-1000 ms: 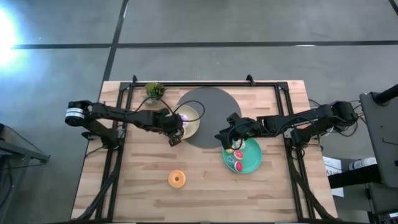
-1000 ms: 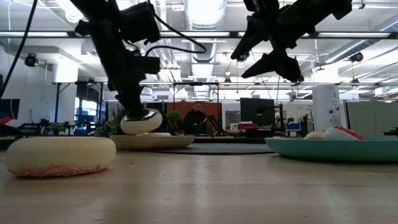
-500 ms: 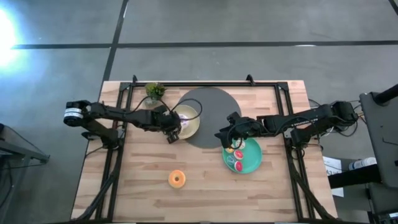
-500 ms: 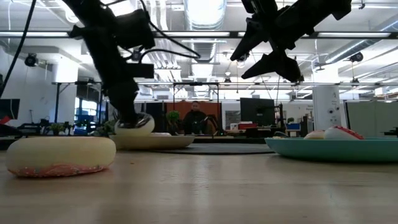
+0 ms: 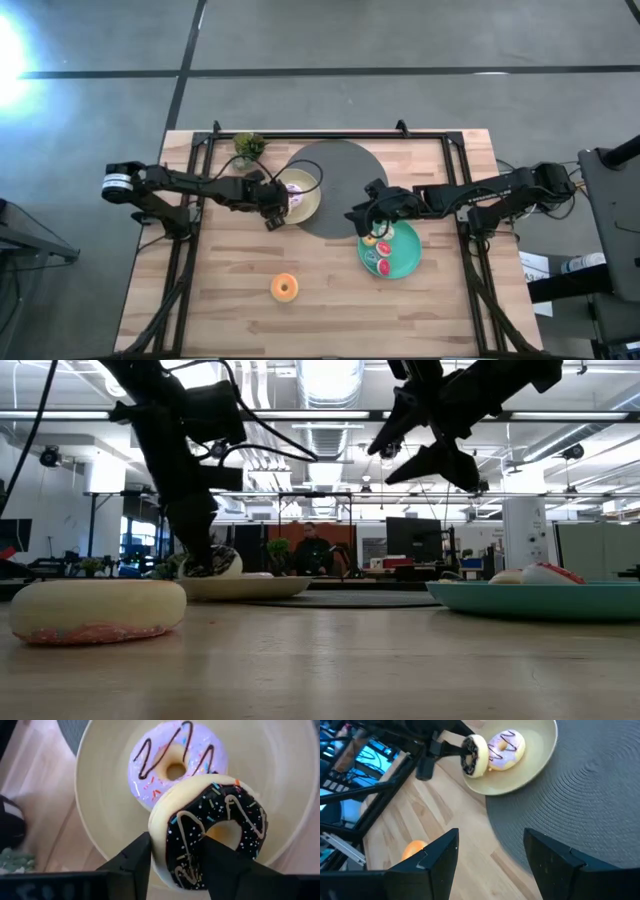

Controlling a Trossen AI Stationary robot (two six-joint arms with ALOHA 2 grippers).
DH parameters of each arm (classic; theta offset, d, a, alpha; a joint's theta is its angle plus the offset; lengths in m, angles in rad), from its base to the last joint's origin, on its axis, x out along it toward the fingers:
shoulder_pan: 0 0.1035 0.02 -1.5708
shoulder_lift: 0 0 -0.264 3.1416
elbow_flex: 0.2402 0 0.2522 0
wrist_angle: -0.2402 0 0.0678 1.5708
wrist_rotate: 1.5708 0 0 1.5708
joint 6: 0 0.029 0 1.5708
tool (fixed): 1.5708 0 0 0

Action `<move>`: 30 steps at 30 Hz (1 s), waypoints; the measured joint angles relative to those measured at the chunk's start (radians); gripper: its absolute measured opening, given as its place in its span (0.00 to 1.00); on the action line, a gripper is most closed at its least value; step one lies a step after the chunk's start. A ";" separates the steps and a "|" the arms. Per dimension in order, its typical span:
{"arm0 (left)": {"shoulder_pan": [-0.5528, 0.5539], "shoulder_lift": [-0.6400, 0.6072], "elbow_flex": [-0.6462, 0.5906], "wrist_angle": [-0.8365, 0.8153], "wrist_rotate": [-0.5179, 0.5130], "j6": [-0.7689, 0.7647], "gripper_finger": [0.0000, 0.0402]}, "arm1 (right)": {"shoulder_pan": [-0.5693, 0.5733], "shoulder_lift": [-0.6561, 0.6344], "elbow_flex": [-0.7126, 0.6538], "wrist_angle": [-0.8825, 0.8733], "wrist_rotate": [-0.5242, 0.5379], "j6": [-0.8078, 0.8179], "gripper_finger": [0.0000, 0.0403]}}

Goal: Pick & Place donuts
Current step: Put the large black donut on the brown plate

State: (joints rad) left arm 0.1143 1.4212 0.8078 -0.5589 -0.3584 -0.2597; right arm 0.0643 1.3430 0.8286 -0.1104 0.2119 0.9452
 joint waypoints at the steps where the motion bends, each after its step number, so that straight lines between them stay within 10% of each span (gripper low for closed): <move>1: 0.000 -0.001 0.004 -0.010 0.000 -0.003 0.34 | 0.000 0.000 0.000 0.012 -0.001 -0.007 0.53; 30: 0.009 -0.132 -0.041 0.105 0.005 0.043 0.37 | -0.184 0.605 0.580 0.007 -0.327 -0.315 0.46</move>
State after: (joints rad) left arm 0.1230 1.2890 0.7667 -0.4535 -0.3531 -0.2169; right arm -0.1201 1.9484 1.4081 -0.1038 -0.1146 0.6300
